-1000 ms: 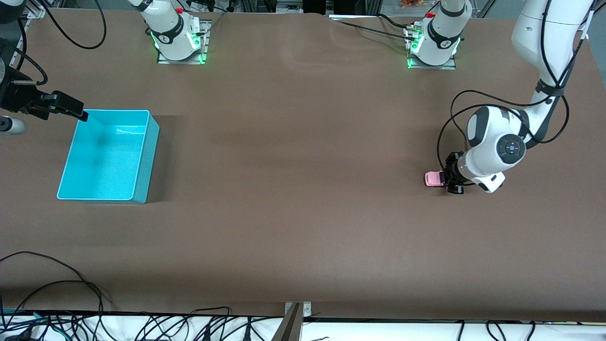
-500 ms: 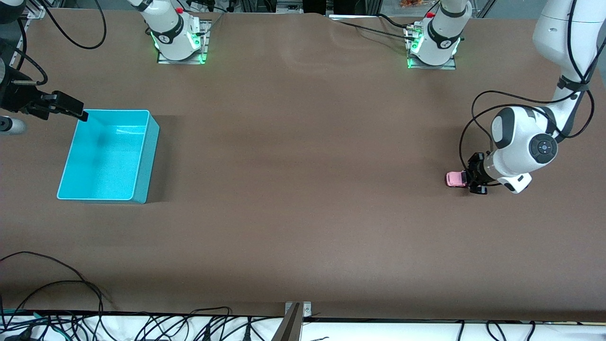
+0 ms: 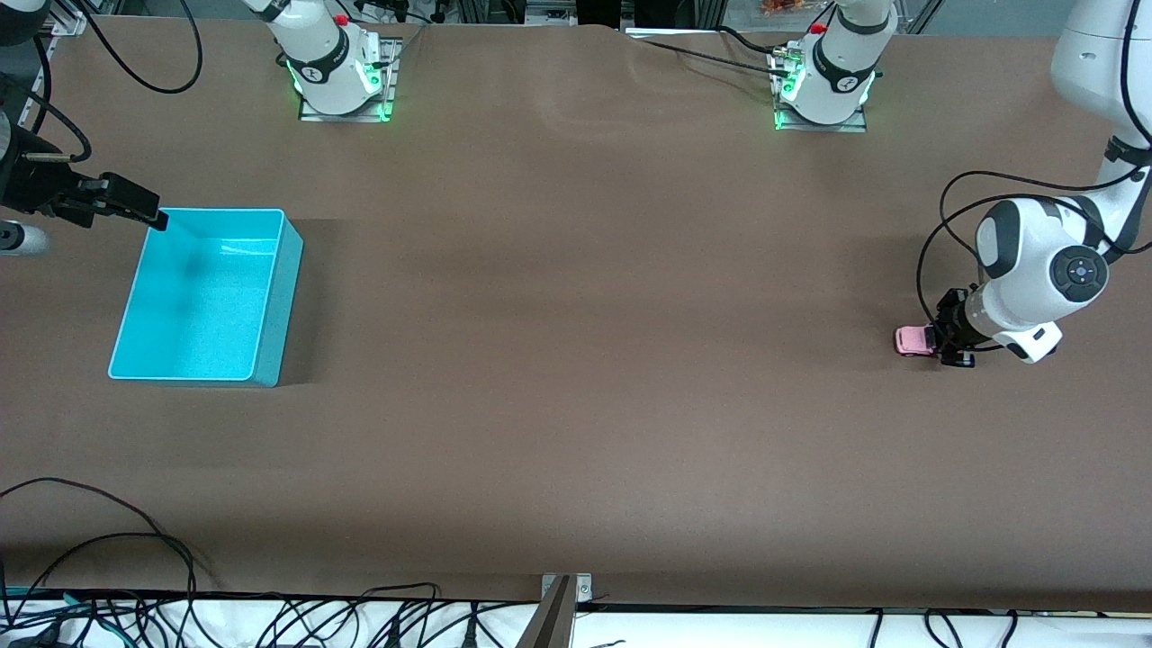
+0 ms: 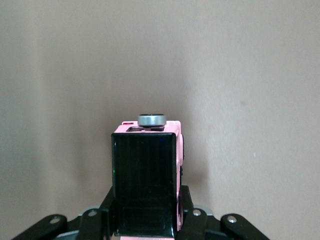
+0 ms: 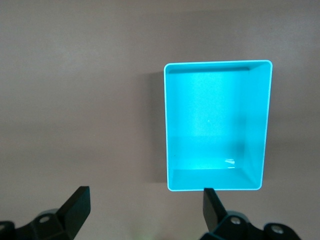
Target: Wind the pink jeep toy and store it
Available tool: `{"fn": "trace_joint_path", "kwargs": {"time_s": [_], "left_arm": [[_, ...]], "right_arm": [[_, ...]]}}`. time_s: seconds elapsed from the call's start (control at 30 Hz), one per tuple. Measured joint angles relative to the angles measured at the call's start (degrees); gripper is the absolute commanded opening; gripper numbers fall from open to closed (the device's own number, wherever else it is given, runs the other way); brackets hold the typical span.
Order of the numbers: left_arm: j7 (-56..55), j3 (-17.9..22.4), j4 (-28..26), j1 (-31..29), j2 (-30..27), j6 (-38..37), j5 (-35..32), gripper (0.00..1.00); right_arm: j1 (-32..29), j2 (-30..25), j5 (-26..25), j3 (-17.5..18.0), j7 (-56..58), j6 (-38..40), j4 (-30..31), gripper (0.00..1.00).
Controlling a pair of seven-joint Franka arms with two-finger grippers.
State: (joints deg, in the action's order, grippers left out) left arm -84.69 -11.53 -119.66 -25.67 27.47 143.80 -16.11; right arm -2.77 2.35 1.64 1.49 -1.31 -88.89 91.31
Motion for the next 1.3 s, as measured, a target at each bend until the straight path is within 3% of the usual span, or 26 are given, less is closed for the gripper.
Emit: {"fn": "trace_joint_path", "kwargs": {"time_s": [0.1,0.17,0.23,0.27,0.3,0.6,0.97,1.3], "left_arm": [[1.2,-0.1,0.1,-0.9,0.1,0.2,-0.1,0.31],[1.8,-0.1,0.2,-1.4,0.2,0.3,-0.1,0.6],[2.2,-0.1,0.3,-1.8,0.2,0.3,-0.1,0.79],[2.4,-0.1,0.3,-1.9,0.3,0.3,-0.2,0.93],[2.6,-0.1,0.2,-2.0,0.4,0.2,-0.4,1.0],[4.0,0.1,0.8,-2.8,2.3,-0.8,-1.4,1.0],[6.6,-0.3,7.8,-3.0,0.3,-12.6,-1.4,1.0],[9.8,-4.0,12.7,-3.0,-3.9,-20.5,-1.4,1.0]], "right_arm": [[0.0,0.0,0.0,0.0,0.0,0.0,0.0,1.0],[0.0,0.0,0.0,0.0,0.0,0.0,0.0,1.0],[0.0,0.0,0.0,0.0,0.0,0.0,0.0,1.0],[0.0,0.0,0.0,0.0,0.0,0.0,0.0,1.0],[0.0,0.0,0.0,0.0,0.0,0.0,0.0,1.0],[0.0,0.0,0.0,0.0,0.0,0.0,0.0,1.0],[0.0,0.0,0.0,0.1,0.0,0.0,0.0,1.0],[0.0,0.0,0.0,0.1,0.0,0.0,0.0,1.0]]}}
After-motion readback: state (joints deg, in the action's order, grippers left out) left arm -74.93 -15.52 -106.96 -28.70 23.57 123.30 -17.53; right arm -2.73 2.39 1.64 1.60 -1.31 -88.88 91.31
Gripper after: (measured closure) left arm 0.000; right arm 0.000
